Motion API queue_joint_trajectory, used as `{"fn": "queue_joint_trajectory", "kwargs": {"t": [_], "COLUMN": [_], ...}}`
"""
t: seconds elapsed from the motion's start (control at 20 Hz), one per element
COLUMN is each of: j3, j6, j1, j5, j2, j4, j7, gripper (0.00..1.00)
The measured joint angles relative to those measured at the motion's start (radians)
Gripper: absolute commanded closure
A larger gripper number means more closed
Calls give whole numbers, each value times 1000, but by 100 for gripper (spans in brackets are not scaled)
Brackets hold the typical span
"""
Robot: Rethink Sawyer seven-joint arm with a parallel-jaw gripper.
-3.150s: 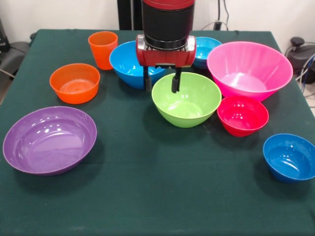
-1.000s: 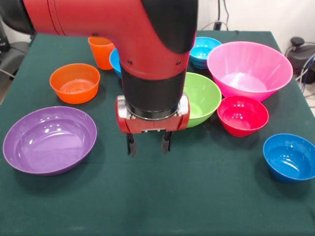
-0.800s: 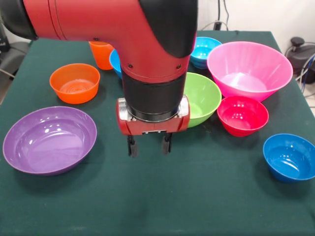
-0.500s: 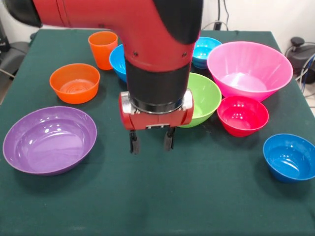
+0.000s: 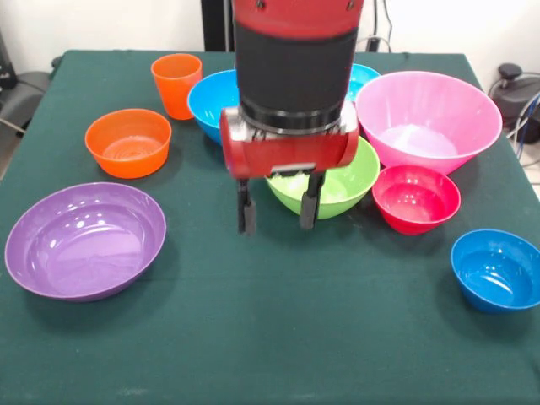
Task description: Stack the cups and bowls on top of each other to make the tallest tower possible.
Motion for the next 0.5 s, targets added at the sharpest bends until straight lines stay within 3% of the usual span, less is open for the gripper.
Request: {"fn": "queue_joint_trajectory", "kwargs": {"t": [0.5], "j3": [-1], "j6": [29], "j1": [11], "j5": [22], "j2": [-35], "j4": [-30], "j7": [0], "gripper": [0]}}
